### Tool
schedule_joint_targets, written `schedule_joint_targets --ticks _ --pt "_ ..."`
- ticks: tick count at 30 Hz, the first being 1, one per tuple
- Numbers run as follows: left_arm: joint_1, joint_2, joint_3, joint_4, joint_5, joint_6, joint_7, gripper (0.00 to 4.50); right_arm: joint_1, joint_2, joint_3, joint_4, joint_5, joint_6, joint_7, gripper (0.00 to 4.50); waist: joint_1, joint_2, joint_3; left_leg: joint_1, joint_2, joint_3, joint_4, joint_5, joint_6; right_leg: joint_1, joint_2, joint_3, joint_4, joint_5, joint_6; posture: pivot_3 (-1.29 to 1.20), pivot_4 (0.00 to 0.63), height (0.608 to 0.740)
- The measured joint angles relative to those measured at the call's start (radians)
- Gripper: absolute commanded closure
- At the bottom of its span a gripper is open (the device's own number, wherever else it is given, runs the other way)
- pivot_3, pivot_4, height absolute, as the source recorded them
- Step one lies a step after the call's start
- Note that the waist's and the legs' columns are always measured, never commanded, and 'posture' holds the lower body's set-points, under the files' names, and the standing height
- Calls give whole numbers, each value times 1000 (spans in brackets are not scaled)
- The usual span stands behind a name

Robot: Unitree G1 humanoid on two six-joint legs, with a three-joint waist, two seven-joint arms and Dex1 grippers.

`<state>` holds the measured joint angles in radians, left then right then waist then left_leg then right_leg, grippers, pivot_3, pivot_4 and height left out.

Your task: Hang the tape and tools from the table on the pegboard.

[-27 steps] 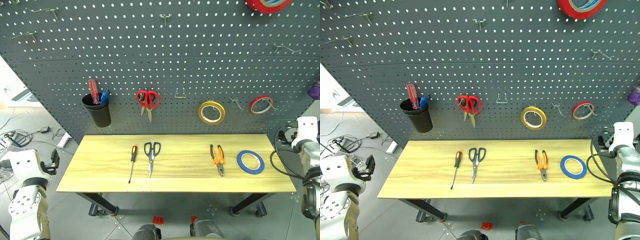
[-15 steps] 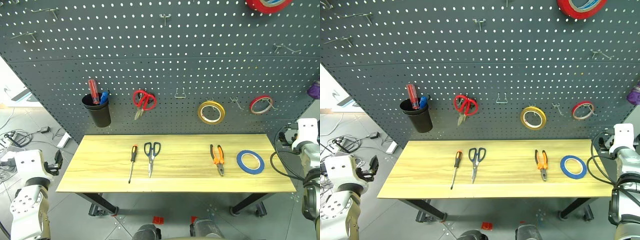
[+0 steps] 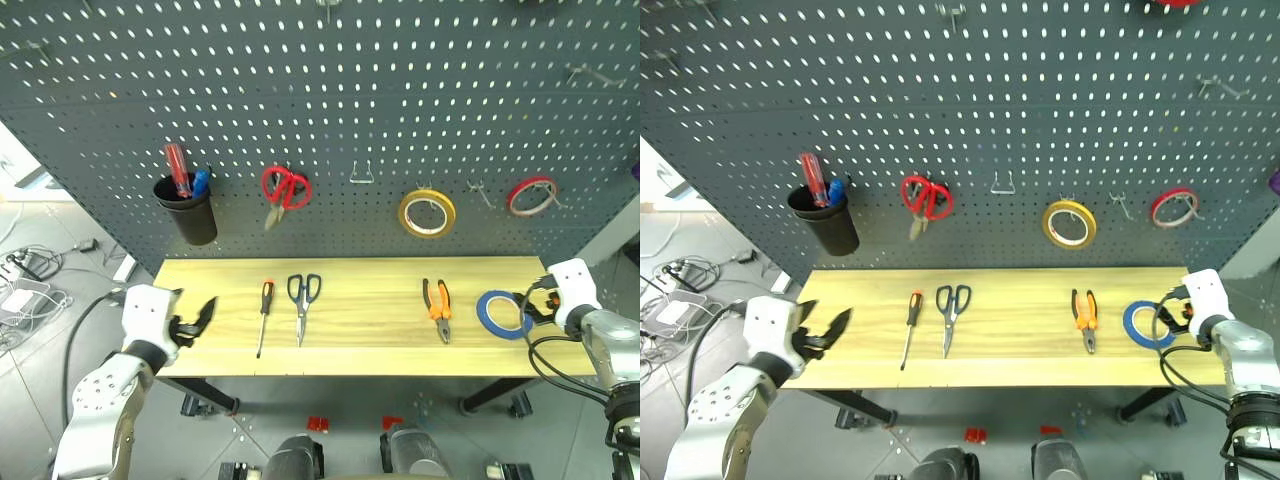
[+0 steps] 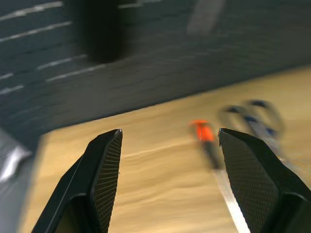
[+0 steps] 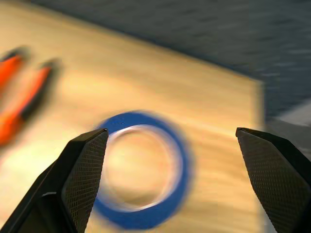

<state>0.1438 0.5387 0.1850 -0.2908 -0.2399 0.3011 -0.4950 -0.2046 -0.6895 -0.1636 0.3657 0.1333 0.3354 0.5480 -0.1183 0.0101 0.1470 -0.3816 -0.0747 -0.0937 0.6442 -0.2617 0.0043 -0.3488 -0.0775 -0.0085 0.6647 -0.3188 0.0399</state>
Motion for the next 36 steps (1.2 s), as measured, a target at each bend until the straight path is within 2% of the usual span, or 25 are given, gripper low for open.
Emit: schedule_joint_targets --ticks 4,9,12,16,24,27,36 --pt "-82 85 -122 -72 -35 51 -161 1172 1 -1 10 -132 3 160 -6 0 -7 -3 39 -1 2 1 0 0 1 -2 1 0 0 1 -1 -329 250 740" --pt "-218 118 -269 -104 -76 89 -341 1172 -53 16 97 -175 -30 319 -28 0 -24 -6 81 -6 2 2 0 1 1 -5 1 0 -1 3 -1 -352 288 740" --pt "-277 122 -323 -91 -81 106 -408 1172 -82 28 134 -168 -43 358 -29 0 -31 -7 89 -17 4 5 2 1 1 -15 3 1 0 3 -1 -358 293 740" --pt "-394 81 -404 -6 -54 75 -459 1172 -183 54 173 -70 -70 356 -34 0 -47 -13 105 -18 5 9 2 1 2 -18 4 3 1 4 0 -369 296 740" --pt "-475 23 -481 96 8 -11 -499 1172 -351 81 250 274 -144 258 -20 0 -61 -21 122 -18 6 16 3 1 2 -21 6 12 3 5 3 -370 296 740" --pt "-484 10 -494 106 21 -28 -501 1147 -414 86 275 383 -164 217 11 591 -78 -22 122 -18 6 19 4 1 2 -21 6 15 2 7 5 -371 290 740" --pt "-498 -14 -505 110 29 -50 -507 1147 -540 113 341 602 -221 125 116 3681 -101 -23 123 -17 12 23 12 1 4 -21 14 23 2 14 10 -376 271 740"
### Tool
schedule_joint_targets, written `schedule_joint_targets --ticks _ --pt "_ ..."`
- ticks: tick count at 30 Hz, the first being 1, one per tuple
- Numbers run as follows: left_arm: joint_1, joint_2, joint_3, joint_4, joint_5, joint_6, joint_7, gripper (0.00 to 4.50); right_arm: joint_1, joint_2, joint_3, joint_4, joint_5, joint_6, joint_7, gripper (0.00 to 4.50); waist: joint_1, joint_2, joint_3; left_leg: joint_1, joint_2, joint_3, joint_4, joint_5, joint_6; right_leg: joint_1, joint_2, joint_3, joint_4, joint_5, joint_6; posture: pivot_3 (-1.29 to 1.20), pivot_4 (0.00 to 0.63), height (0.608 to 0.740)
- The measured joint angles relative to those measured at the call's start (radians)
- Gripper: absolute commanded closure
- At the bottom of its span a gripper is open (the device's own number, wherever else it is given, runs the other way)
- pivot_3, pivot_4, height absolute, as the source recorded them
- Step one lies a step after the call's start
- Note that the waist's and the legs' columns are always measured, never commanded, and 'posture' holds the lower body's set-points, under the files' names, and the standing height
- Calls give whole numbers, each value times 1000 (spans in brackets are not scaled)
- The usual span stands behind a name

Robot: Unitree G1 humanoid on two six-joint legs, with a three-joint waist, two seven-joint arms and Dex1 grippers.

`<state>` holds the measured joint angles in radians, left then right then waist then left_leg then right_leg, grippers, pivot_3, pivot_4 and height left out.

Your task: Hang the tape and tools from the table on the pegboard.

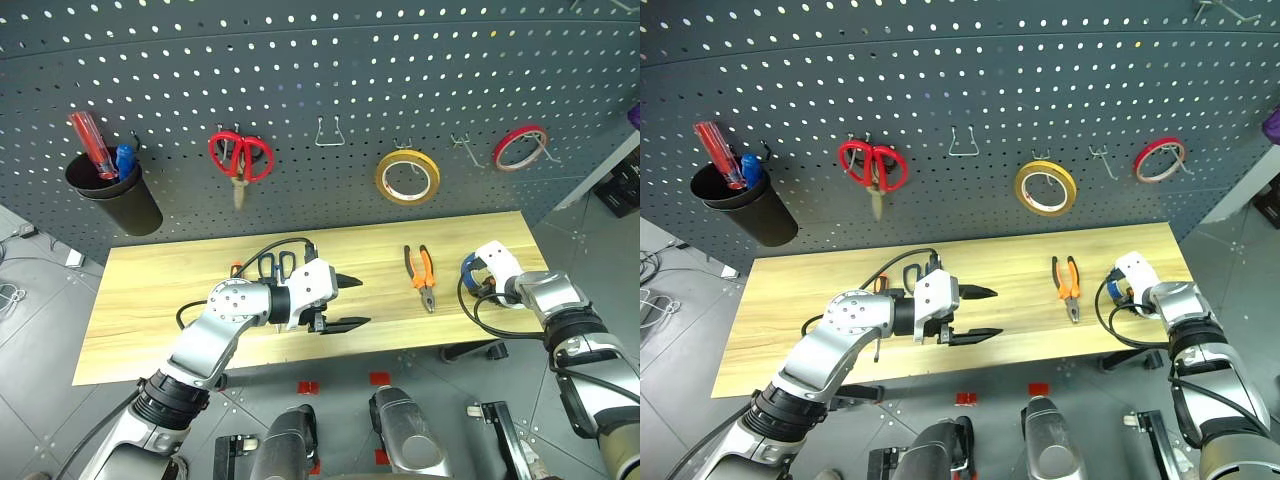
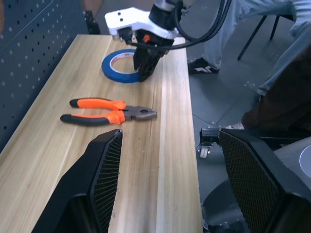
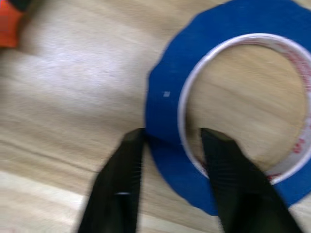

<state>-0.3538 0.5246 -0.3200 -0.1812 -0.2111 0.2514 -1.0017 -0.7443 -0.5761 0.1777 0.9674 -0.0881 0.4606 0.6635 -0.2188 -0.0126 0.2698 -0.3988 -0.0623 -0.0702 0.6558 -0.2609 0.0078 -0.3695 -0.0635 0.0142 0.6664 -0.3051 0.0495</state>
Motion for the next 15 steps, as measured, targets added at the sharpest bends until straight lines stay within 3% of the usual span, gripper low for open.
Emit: schedule_joint_targets --ticks 8,11,15 --pt "1 -25 3 4 -2 3 10 1147 19 0 0 6 -19 -76 -16 3822 3 0 0 -1 2 0 7 -1 2 0 2 2 1 6 1 -385 266 740" --pt "1 -42 23 1 -20 11 32 1147 146 -45 -13 -182 -18 -73 -27 3822 7 1 0 -3 2 1 7 -1 2 -3 2 3 1 6 1 -396 271 740" --pt "-13 -72 76 -7 -48 29 77 1147 404 -112 -134 -656 -19 -32 -122 3822 4 3 1 -9 2 4 8 -1 2 -10 2 5 6 6 2 -413 280 740"
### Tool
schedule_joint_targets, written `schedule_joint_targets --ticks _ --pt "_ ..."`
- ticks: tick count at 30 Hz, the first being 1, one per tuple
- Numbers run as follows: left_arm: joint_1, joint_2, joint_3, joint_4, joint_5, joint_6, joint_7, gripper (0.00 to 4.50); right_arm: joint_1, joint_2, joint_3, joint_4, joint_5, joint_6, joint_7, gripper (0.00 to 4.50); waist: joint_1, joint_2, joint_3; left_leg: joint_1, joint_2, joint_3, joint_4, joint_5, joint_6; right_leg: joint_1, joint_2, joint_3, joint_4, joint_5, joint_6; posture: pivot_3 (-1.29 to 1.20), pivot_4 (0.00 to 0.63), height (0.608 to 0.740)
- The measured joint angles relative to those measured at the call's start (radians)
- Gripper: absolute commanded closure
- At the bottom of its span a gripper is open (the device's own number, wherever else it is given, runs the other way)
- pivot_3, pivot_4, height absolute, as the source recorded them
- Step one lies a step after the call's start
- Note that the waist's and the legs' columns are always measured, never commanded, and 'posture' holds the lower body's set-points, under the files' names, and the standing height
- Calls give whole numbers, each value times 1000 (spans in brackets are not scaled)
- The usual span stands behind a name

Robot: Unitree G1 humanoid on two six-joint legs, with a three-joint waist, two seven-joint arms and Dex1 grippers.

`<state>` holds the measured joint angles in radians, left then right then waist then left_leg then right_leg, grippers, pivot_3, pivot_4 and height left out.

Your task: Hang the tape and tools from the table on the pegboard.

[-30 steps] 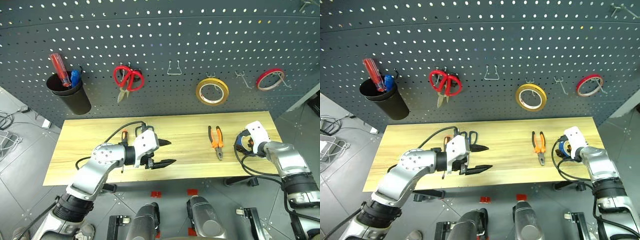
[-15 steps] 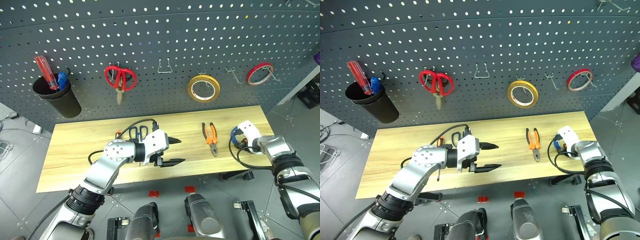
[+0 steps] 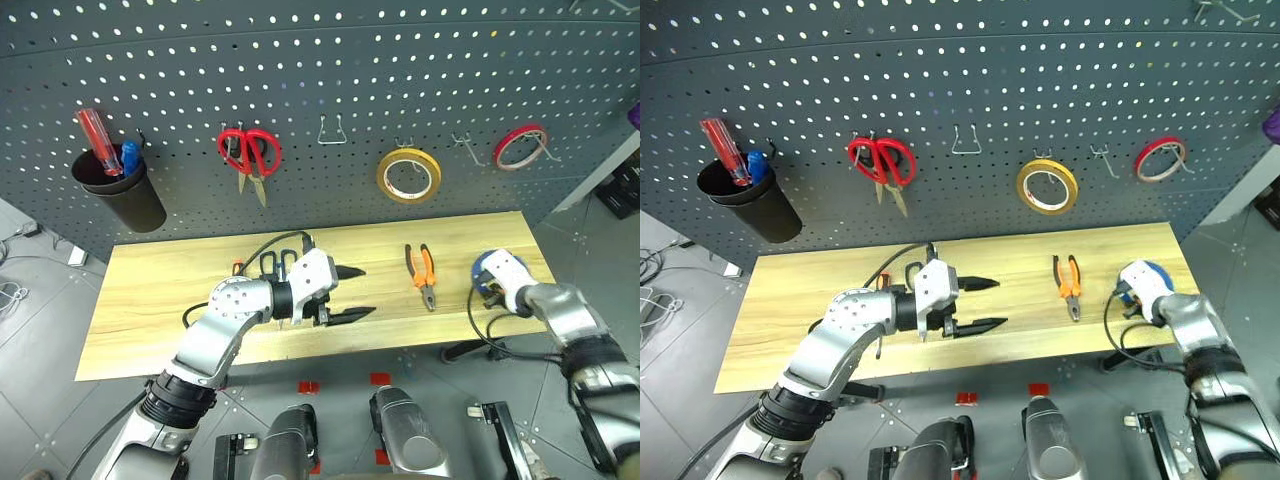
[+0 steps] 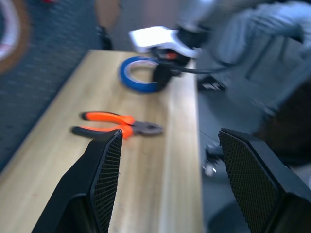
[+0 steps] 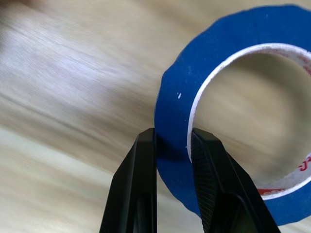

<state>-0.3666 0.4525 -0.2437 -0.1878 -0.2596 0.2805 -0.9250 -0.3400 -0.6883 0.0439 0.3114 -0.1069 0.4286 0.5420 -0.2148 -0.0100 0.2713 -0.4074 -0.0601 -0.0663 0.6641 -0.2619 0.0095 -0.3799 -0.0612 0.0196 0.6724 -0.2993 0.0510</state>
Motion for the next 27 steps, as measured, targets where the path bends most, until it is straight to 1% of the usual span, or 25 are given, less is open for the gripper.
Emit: schedule_joint_targets --ticks 3,5,6,8,10,12,14,16,19,21,23,25,26,27 --pt "-15 -27 20 -16 -16 -4 19 1147 188 44 -68 -351 -11 55 -85 3822 -6 -1 0 0 4 0 0 0 0 -1 3 0 3 0 0 -418 283 740" --pt "-17 -47 33 -34 -33 -6 25 1147 291 128 -57 -525 -35 41 -158 3822 -10 -2 1 2 6 1 0 0 -1 -2 5 1 6 0 0 -420 284 740" --pt "-17 -57 38 -43 -42 -9 30 1147 323 165 -45 -577 -50 9 -194 3822 -12 -2 1 4 6 2 0 1 -3 -2 5 3 7 0 0 -419 283 740" --pt "-17 -78 57 -52 -57 -25 44 1147 334 231 -19 -657 -78 -84 -265 3822 -20 -2 2 6 5 5 -1 2 -4 -1 6 6 8 0 1 -414 283 740" --pt "-18 -108 92 -50 -69 -34 75 1147 274 266 -18 -670 -93 -177 -314 3822 -29 -3 3 8 5 7 -1 2 -4 0 6 8 7 0 1 -413 281 740" --pt "-27 -133 117 -50 -75 -44 111 1147 201 274 -19 -655 -100 -253 -336 3822 -36 -4 3 8 5 9 -1 2 -3 -1 6 10 7 1 1 -413 281 740" --pt "-38 -148 134 -48 -72 -53 151 1147 106 284 -21 -583 -95 -319 -346 3822 -38 -6 4 8 5 10 -1 2 -3 -1 6 11 7 1 1 -413 281 740" --pt "-34 -150 140 -45 -67 -52 182 1147 -8 296 -24 -428 -72 -368 -345 3822 -40 -7 5 8 5 12 -1 2 -3 -1 6 13 7 1 1 -397 277 740" --pt "-25 -148 140 -43 -65 -50 196 1147 -86 299 -24 -277 -59 -407 -339 3822 -39 -7 5 7 5 12 -1 1 -2 -3 6 14 7 1 1 -383 274 740" --pt "-18 -143 139 -43 -60 -49 201 1147 -168 308 -20 -124 -35 -445 -314 3822 -40 -7 5 7 4 16 -1 1 -2 -4 6 17 8 1 1 -380 274 740" --pt "-17 -143 135 -44 -57 -49 208 1147 -231 308 -20 -16 -19 -468 -282 3822 -44 -7 5 7 5 17 -1 1 -1 -4 6 18 8 1 1 -375 274 740" --pt "-15 -143 134 -44 -52 -49 214 1147 -274 313 -22 54 -1 -476 -263 3118 -46 -7 5 7 5 17 -1 1 -1 -4 6 18 8 1 1 -373 274 740" --pt "-12 -140 134 -44 -52 -49 216 1147 -287 320 -24 75 13 -477 -256 2942 -47 -7 5 7 6 17 -1 1 -1 -4 7 18 8 1 1 -372 273 740" --pt "-7 -137 134 -44 -51 -50 217 1147 -294 325 -24 88 20 -476 -250 2566 -47 -7 5 7 6 17 -1 1 -1 -5 7 18 8 1 1 -372 273 740"
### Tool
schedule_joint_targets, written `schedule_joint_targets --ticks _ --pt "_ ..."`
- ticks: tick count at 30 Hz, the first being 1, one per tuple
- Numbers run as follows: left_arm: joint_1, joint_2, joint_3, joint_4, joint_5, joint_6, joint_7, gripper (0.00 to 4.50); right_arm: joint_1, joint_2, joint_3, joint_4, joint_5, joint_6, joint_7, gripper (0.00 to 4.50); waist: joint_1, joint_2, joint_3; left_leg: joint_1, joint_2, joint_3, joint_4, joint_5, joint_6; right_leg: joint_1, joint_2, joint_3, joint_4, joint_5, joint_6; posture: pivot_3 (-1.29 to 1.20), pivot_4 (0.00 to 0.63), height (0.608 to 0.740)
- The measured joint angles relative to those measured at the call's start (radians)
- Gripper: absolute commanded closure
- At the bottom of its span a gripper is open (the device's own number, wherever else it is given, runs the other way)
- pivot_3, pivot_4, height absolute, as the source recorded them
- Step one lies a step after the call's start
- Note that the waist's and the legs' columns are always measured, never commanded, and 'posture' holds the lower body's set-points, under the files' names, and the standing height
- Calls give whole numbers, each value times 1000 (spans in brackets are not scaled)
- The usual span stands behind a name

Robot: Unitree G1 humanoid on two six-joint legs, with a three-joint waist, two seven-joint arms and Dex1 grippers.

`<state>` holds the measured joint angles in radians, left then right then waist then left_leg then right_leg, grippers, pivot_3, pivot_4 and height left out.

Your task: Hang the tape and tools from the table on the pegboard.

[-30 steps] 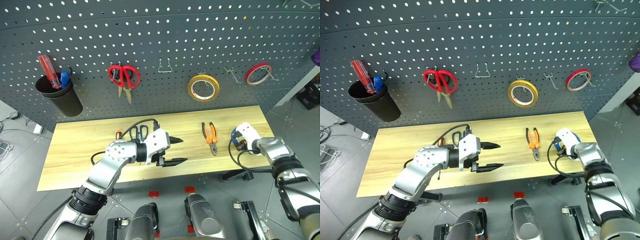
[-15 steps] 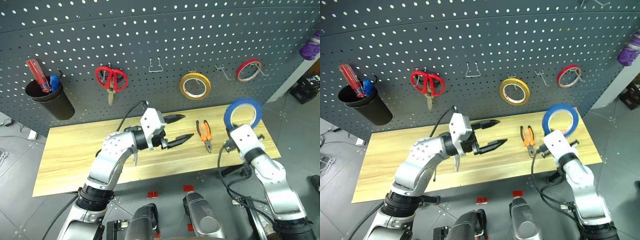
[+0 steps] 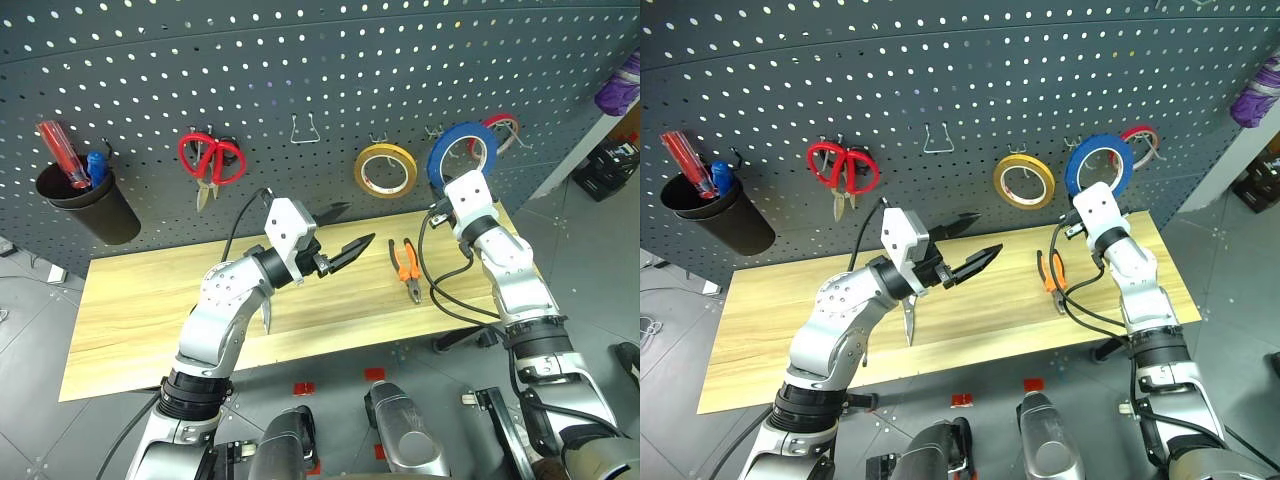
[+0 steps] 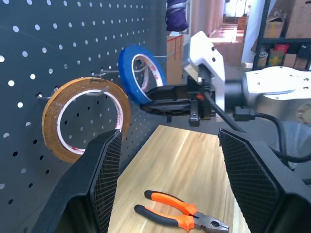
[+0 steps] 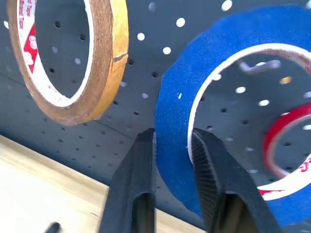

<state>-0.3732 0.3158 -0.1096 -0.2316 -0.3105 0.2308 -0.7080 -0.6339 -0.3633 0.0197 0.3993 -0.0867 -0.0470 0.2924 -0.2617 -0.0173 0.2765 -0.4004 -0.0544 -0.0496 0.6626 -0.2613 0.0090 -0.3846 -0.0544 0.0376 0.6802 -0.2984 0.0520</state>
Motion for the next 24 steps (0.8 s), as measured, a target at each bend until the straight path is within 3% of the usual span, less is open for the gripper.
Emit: schedule_joint_targets --ticks 5,8,12,17,24 --pt "38 48 22 -2 1 0 0 1147 52 12 1 -70 27 96 22 993 2 0 0 0 1 0 0 0 0 -1 0 0 0 0 0 -377 276 740" --pt "99 152 52 -5 2 -1 -45 1147 168 26 8 -239 29 304 24 57 3 0 0 -1 1 0 -1 0 0 -2 0 1 1 0 0 -384 277 740" --pt "203 318 57 47 39 -61 -172 1147 213 158 14 -398 12 657 -77 25 -13 1 0 0 3 1 -2 0 0 -4 1 3 1 1 -1 -395 282 740" --pt "235 395 56 142 77 -148 -269 1147 121 305 40 -403 -42 1019 -223 25 -12 2 1 -2 2 1 -2 0 0 -6 -1 2 0 1 -2 -397 278 740" --pt "248 410 57 168 80 -178 -310 1147 9 379 -34 -149 -16 1040 -316 25 -17 2 1 -3 1 1 -3 -1 1 -7 -1 3 0 1 -2 -377 272 740"
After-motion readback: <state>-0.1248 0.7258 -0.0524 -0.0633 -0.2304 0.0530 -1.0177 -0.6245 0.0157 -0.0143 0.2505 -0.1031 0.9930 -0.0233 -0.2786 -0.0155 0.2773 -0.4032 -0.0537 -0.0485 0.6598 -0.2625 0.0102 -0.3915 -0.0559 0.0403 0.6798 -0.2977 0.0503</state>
